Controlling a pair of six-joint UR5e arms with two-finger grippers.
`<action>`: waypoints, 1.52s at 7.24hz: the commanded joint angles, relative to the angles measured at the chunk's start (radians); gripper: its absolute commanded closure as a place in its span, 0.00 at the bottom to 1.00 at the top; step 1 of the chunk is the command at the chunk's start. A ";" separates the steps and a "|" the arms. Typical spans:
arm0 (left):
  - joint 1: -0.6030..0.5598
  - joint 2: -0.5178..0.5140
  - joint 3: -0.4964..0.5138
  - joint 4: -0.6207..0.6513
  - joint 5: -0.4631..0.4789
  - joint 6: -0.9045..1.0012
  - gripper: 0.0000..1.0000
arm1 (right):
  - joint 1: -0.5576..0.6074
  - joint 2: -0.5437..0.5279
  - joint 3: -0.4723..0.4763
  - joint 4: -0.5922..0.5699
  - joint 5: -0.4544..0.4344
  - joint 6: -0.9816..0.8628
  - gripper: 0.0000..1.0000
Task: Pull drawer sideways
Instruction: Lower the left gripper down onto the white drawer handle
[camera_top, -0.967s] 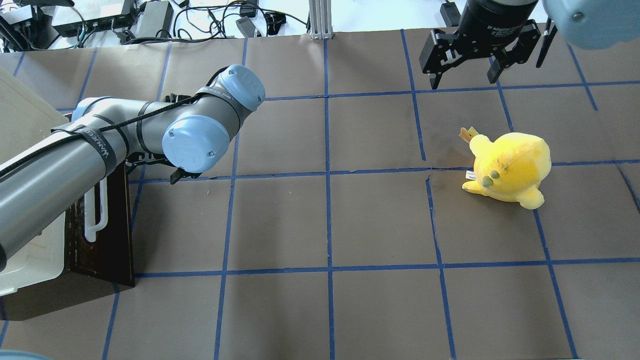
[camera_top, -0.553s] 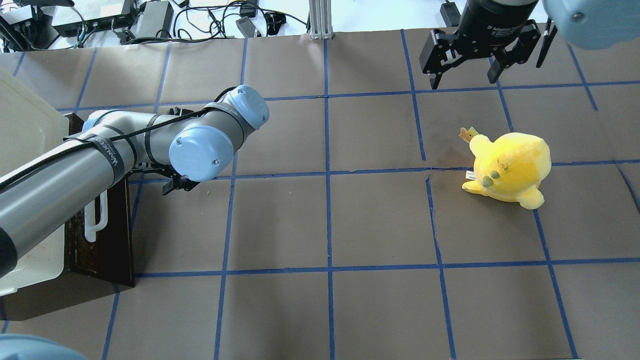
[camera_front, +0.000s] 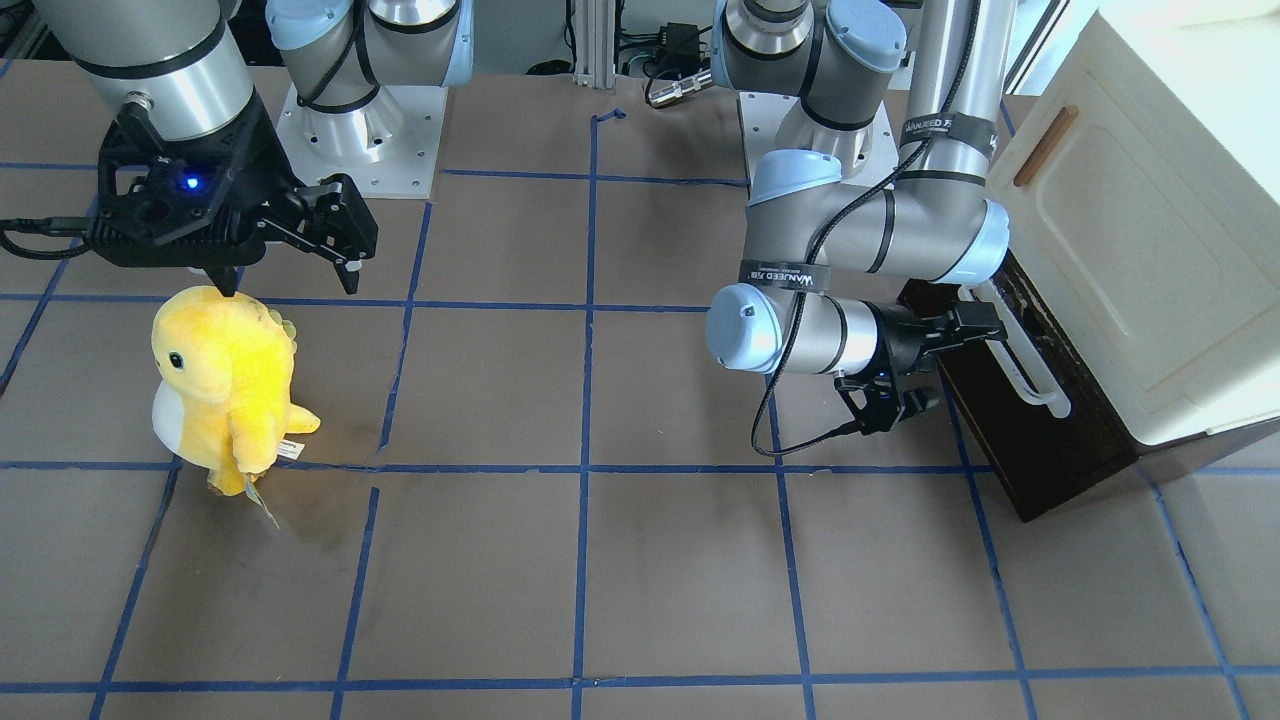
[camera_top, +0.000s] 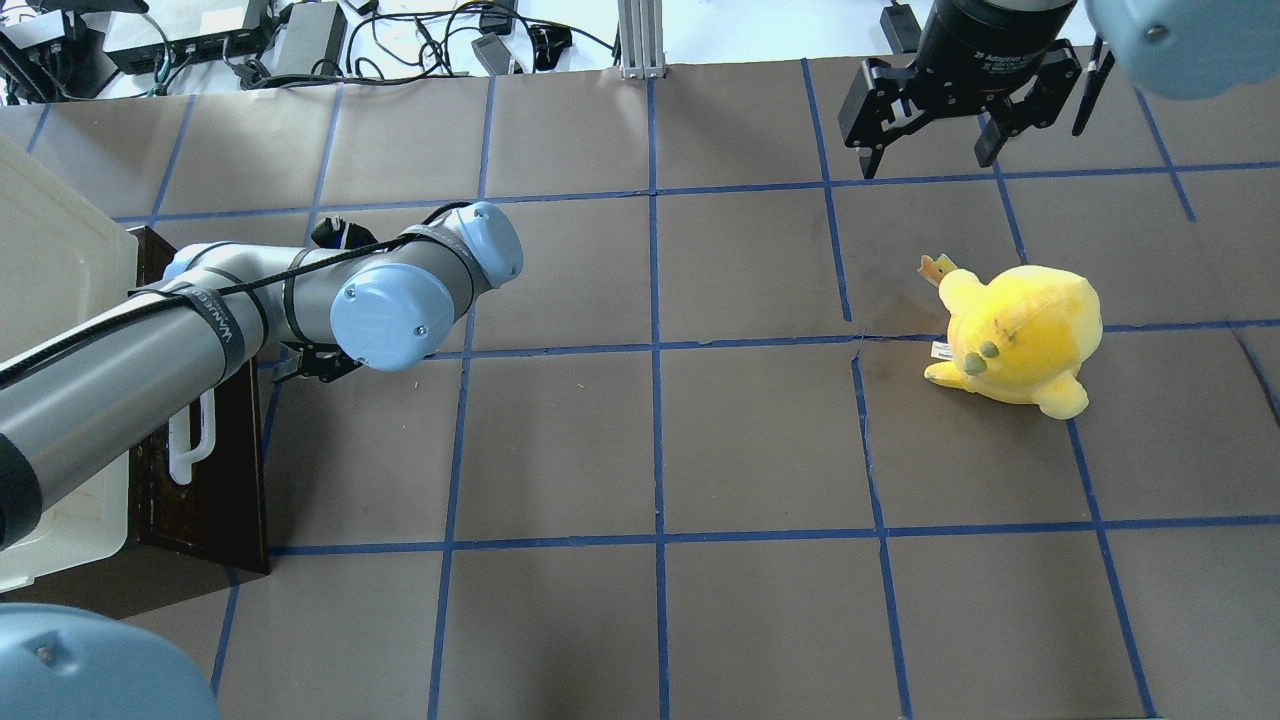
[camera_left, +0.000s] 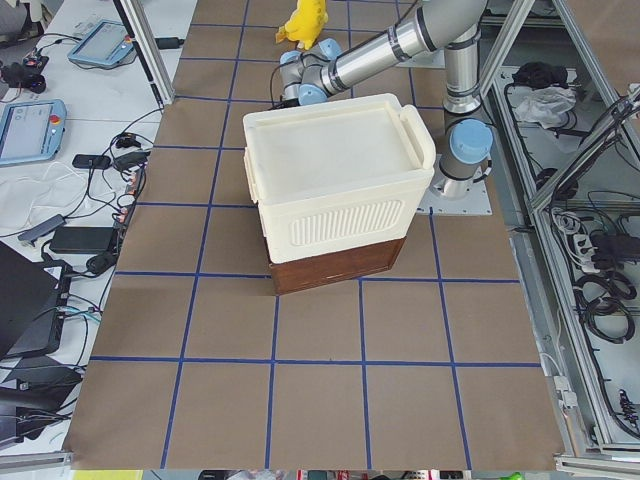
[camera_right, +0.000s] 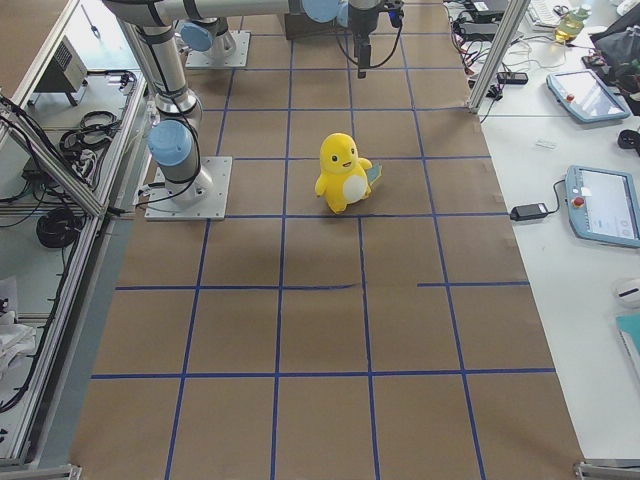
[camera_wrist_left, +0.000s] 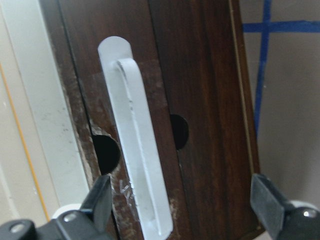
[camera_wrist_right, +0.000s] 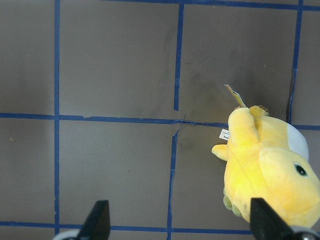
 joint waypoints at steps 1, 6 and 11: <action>0.015 -0.023 -0.006 -0.002 0.037 -0.005 0.00 | 0.000 0.000 0.000 0.000 0.000 0.000 0.00; 0.048 -0.045 -0.014 -0.026 0.028 0.001 0.06 | 0.000 0.000 0.000 0.000 0.000 0.000 0.00; 0.066 -0.033 -0.017 -0.065 0.028 0.009 0.13 | 0.000 0.000 0.000 0.000 0.000 0.000 0.00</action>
